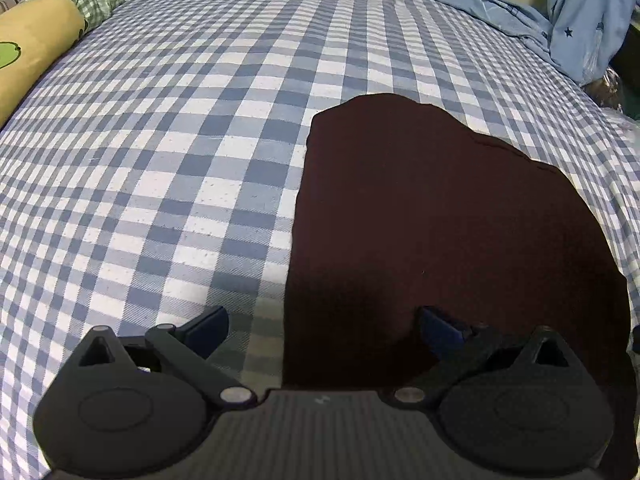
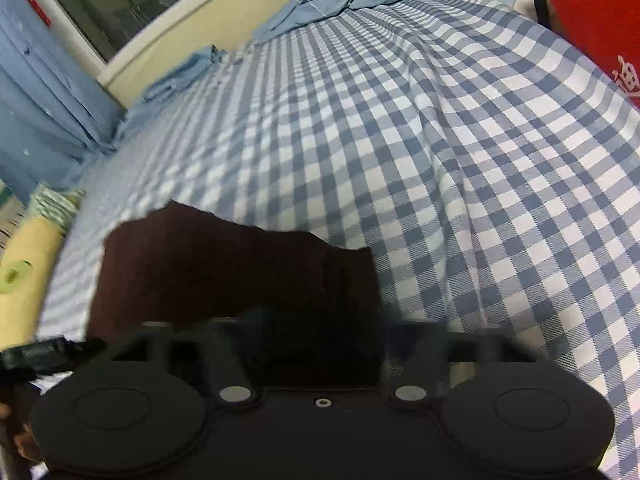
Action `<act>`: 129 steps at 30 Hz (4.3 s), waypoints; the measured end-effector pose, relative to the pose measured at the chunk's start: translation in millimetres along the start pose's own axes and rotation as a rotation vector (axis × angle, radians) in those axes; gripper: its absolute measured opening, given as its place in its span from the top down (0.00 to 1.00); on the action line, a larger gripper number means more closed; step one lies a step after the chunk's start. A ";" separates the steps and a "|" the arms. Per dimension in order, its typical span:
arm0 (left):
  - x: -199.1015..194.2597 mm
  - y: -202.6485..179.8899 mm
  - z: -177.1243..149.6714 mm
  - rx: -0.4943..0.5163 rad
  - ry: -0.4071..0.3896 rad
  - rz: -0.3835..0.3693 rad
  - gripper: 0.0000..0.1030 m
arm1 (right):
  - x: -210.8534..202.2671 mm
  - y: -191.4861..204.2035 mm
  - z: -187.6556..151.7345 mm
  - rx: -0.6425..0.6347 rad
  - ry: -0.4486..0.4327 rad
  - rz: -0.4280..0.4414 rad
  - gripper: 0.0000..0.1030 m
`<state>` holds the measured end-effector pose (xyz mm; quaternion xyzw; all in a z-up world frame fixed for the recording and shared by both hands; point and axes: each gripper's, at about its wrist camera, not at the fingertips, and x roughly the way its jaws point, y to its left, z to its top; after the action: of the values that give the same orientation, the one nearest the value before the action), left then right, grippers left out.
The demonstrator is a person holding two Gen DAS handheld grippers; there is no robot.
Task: Fold small clothes
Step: 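Move both grippers to the end of the folded strip, then close both grippers on the end of the folded strip, then lift the held strip end with both grippers and fold it over the rest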
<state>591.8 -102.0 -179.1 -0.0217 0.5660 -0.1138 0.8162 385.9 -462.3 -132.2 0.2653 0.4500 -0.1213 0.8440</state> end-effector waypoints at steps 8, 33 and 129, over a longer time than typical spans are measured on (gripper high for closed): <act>-12.1 17.3 -4.2 0.085 0.020 -0.039 0.01 | 22.6 6.9 3.9 -0.005 0.101 0.013 0.07; 22.2 18.9 -18.0 -0.003 0.194 -0.223 0.00 | 33.2 33.9 -25.1 -0.052 0.161 -0.040 0.06; -26.2 3.9 18.6 0.148 0.285 -0.251 0.73 | -33.1 87.1 -67.8 0.043 0.072 -0.146 0.85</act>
<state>601.0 -94.5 -149.0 -0.0159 0.6588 -0.2577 0.7067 358.7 -353.4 -106.2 0.2541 0.4954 -0.1825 0.8104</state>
